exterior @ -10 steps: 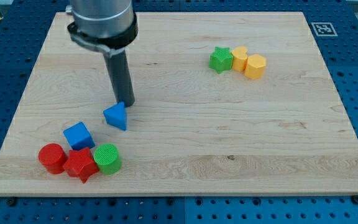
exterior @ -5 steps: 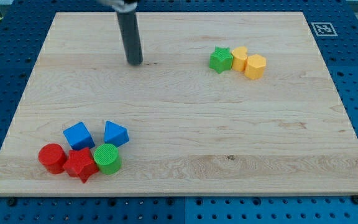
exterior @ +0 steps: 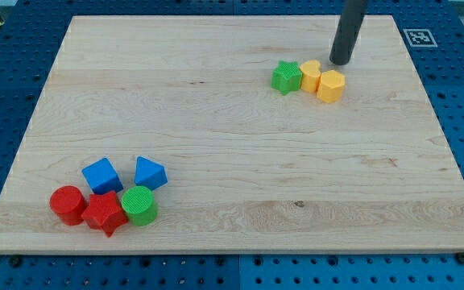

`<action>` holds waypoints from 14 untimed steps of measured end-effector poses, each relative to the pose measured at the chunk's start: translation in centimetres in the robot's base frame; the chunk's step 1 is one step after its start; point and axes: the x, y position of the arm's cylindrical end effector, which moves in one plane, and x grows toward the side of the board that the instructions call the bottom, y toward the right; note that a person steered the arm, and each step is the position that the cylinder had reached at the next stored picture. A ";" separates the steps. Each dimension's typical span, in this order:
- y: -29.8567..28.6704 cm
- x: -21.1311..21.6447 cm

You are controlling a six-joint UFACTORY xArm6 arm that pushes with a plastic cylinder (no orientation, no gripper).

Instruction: Push the green star into the group of blocks at the bottom left side of the board

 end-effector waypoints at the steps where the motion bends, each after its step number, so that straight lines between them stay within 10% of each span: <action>1: -5.8 2.2; 3: -16.3 5.5; 14: -34.2 11.5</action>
